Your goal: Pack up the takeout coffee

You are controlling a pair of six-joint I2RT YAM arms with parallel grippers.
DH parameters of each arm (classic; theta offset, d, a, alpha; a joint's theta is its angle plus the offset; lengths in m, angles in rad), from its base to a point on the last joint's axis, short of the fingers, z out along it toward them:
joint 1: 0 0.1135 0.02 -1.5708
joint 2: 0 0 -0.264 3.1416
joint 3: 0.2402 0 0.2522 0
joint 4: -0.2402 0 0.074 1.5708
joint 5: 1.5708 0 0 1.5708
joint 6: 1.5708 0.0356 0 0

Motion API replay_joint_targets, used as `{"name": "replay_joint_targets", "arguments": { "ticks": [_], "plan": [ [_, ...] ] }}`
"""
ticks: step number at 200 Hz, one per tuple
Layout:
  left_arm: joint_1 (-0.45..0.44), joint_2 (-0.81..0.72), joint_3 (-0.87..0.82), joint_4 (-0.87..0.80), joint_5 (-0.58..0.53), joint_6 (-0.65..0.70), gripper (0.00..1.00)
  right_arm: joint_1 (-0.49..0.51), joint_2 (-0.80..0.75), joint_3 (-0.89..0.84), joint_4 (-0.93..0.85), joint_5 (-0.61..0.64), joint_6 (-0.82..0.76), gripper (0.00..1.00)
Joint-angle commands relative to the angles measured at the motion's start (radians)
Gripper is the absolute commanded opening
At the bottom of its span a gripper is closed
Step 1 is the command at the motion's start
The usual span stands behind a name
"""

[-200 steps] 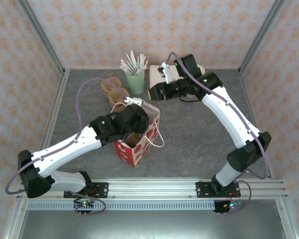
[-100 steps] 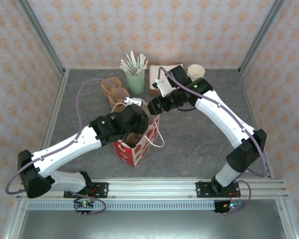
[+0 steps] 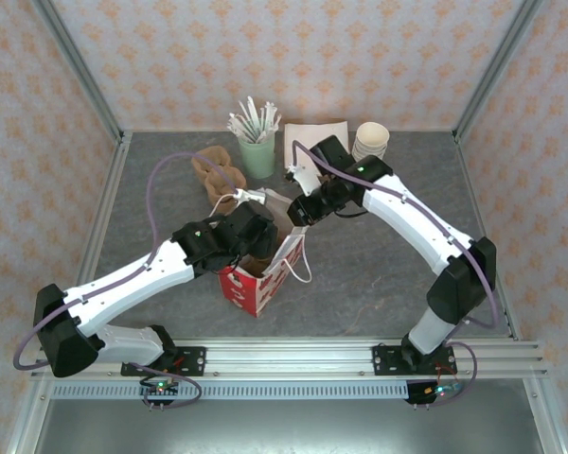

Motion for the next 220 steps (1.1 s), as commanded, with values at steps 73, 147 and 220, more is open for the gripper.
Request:
{"name": "replay_joint_targets", "arguments": {
  "ticks": [73, 147, 220],
  "plan": [
    [0.008, -0.035, -0.081, 0.079, 0.000, -0.034, 0.63, 0.105, -0.222, -0.182, 0.191, 0.176, -0.056, 0.19],
    [-0.012, -0.037, -0.102, 0.146, -0.024, 0.014, 0.61, 0.128, -0.237, -0.183, 0.139, 0.193, -0.048, 0.18],
    [-0.017, -0.032, -0.156, 0.191, -0.052, 0.038, 0.61, 0.145, -0.245, -0.202, 0.148, 0.230, -0.034, 0.18]
  ]
}}
